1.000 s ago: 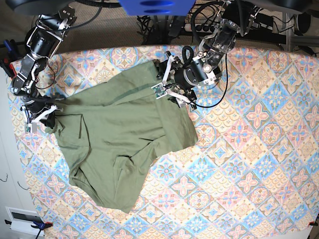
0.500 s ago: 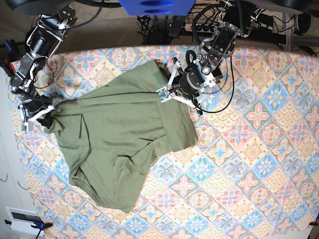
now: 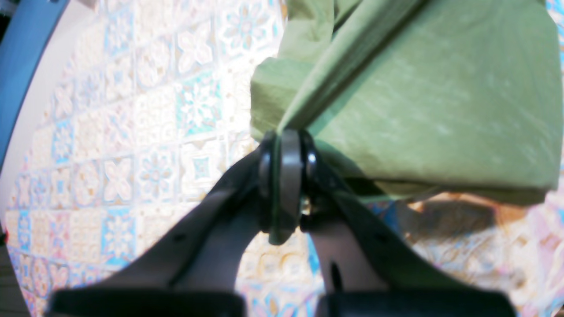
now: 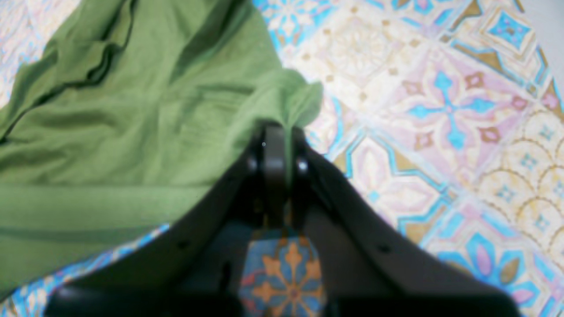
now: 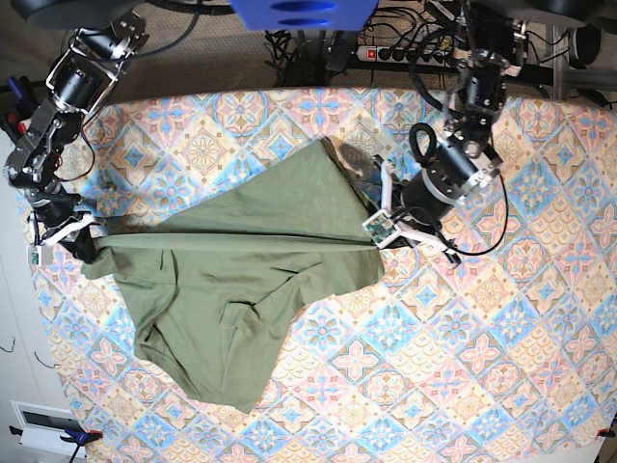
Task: Layout the t-shirt on the table in an organized manner, then fold the t-shirt properly
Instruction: 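Pull the shirt with the left gripper away from the right gripper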
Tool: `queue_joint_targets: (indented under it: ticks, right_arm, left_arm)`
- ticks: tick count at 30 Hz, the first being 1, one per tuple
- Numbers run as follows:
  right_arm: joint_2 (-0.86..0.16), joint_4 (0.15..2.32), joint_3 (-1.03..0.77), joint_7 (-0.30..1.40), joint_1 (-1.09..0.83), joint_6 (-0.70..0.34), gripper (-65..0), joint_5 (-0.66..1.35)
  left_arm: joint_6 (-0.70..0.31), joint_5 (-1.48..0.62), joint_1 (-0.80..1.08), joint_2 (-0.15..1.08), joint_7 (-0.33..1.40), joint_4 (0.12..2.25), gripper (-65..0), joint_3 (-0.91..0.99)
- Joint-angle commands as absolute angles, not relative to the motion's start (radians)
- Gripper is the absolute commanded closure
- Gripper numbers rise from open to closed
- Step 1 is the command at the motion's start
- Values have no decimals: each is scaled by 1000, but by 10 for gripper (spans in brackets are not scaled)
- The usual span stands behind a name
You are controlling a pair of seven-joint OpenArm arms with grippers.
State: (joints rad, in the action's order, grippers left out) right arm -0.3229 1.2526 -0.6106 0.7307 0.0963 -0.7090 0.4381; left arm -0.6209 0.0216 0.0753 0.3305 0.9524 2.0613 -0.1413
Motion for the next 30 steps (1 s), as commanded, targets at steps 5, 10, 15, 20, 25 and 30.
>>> queue_joint_targets:
  ticks: [5, 10, 15, 20, 25, 30]
  right_arm:
    - [-351, 1314, -799, 716, 48, -698, -14, 446]
    - [-348, 1354, -846, 745, 36, -698, -14, 446]
    - [-348, 1465, -814, 855, 39, -698, -15, 506]
    - [-352, 1557, -530, 954, 38, -698, -19, 503]
    - [-351, 1689, -225, 858, -12, -698, -74, 380]
    - [-349, 1770, 16, 759, -19, -698, -147, 96]
  left_arm:
    - [-601, -101, 47, 406, 949, 2092, 0, 76]
    - [-601, -291, -44, 489, 949, 2091, 0, 166]
    - [-601, -394, -105, 495, 958, 2092, 0, 228]
    - [-601, -410, -42, 544, 958, 2092, 0, 219]
    - [-601, -400, 94, 662, 957, 2092, 0, 128]
    - [-601, -400, 251, 771, 949, 2092, 0, 127]
